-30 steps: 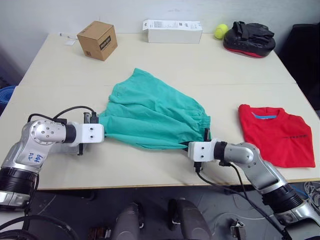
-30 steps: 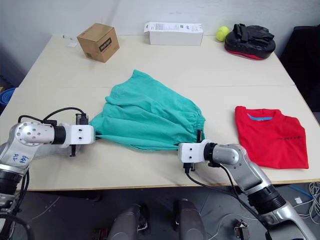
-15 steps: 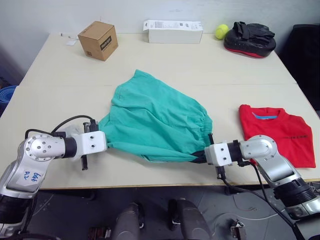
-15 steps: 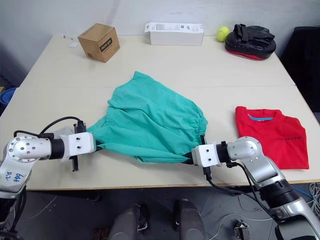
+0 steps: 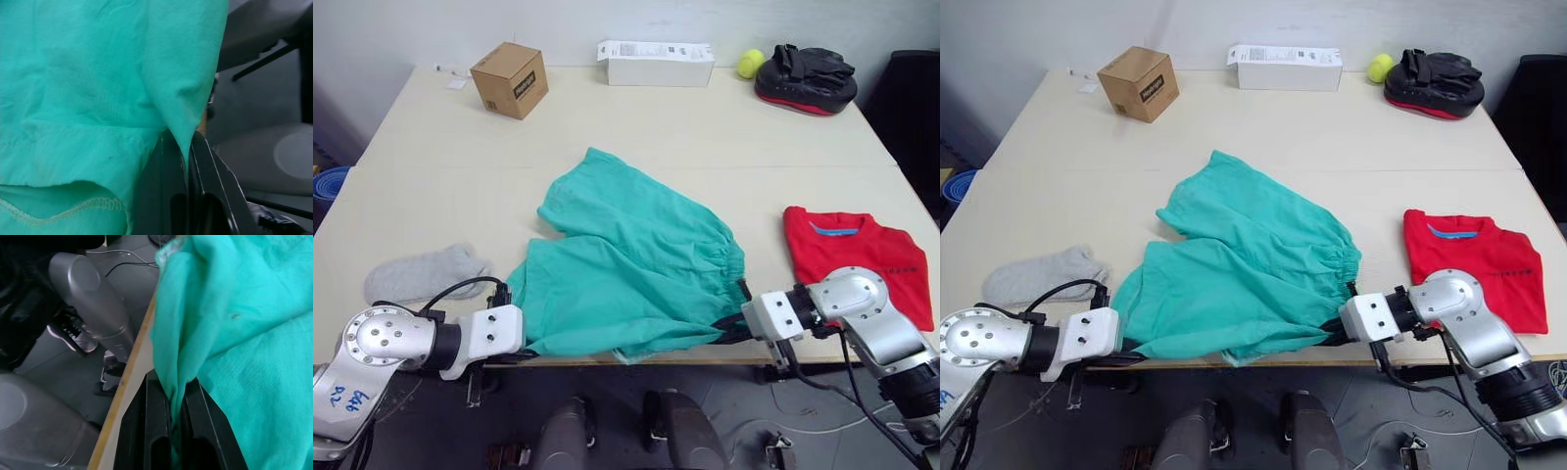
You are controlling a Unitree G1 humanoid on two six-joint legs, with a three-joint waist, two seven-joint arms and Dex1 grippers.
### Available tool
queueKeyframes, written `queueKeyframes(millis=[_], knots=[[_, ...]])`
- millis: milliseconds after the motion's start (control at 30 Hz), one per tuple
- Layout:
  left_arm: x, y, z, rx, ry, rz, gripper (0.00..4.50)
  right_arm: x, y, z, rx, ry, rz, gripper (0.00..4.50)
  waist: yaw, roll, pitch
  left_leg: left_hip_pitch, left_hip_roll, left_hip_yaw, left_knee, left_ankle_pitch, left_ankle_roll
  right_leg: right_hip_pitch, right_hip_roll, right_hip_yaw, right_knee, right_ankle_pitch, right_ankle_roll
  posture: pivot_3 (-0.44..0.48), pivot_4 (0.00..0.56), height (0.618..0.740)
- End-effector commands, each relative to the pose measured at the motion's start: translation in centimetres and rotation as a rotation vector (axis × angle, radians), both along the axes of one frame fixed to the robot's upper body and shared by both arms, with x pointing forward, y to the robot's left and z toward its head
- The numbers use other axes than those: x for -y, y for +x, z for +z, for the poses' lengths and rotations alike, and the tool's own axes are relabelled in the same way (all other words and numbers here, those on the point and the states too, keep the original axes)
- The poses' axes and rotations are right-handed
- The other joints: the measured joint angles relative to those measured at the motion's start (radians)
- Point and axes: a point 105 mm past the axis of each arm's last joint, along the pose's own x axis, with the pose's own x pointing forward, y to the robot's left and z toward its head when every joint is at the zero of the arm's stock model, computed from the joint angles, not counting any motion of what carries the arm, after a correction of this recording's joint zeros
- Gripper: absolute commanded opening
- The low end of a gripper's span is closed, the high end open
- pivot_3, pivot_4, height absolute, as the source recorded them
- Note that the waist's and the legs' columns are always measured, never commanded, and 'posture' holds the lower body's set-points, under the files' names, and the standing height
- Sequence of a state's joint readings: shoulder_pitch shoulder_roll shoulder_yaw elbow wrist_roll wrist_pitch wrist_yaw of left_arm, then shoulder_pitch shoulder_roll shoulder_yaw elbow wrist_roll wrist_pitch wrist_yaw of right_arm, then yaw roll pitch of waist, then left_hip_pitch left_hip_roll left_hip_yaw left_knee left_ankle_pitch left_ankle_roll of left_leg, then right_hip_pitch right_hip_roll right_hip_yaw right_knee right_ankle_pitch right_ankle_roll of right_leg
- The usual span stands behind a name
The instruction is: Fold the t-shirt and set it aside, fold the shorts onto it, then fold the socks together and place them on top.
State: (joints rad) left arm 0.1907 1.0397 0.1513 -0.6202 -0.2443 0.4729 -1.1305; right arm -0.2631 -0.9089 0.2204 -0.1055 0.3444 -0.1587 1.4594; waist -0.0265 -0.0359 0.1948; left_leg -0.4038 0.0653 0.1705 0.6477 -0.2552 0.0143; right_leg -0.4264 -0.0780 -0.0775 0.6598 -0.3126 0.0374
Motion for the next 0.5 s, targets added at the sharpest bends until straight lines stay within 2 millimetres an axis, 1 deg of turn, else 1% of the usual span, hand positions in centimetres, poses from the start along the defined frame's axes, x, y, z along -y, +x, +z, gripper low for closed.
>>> queueKeyframes(millis=[33, 167, 300, 400, 500], knots=[[0.5, -0.5, 0.8, 0.011, -0.027, -0.016, 0.02, 0.4, -1.2, 0.7, -0.04, -0.002, 0.036, 0.0, -0.001, 0.0, 0.0, 0.0, 0.0, 0.0, 0.0, 0.0, 0.0, 0.0, 0.0, 0.0, 0.0, 0.0, 0.0, 0.0, 0.15, 0.74], [0.7, -0.8, 1.1, -0.025, -0.069, -0.018, 0.02, 0.7, -1.9, 1.2, -0.109, -0.012, 0.053, 0.0, -0.002, 0.0, 0.0, 0.0, 0.0, 0.0, 0.0, 0.0, 0.0, 0.0, 0.0, 0.0, 0.0, 0.0, 0.0, 0.0, 0.15, 0.74], [0.8, -1.9, 1.6, -0.108, -0.091, -0.061, 0.02, 1.5, -1.8, 1.9, -0.136, -0.039, 0.023, 0.0, -0.001, 0.0, 0.0, 0.0, 0.0, 0.0, 0.0, 0.0, 0.0, 0.0, 0.0, 0.0, 0.0, -0.001, -0.001, 0.0, 0.15, 0.74], [1.0, -2.6, 1.6, -0.17, -0.12, -0.077, 0.02, 2.1, -2.1, 2.1, -0.169, -0.047, -0.003, 0.0, -0.001, 0.001, 0.0, 0.0, 0.0, 0.0, 0.0, -0.002, -0.003, 0.0, 0.0, 0.0, -0.001, -0.001, -0.002, 0.0, 0.15, 0.74], [0.6, -2.5, 1.3, -0.171, -0.099, -0.087, 0.02, 2.3, -1.7, 2.0, -0.15, -0.05, -0.042, 0.0, -0.002, 0.001, 0.0, 0.0, 0.0, 0.0, 0.0, -0.002, -0.002, 0.0, 0.0, 0.0, -0.001, -0.001, -0.003, 0.0, 0.15, 0.74]])
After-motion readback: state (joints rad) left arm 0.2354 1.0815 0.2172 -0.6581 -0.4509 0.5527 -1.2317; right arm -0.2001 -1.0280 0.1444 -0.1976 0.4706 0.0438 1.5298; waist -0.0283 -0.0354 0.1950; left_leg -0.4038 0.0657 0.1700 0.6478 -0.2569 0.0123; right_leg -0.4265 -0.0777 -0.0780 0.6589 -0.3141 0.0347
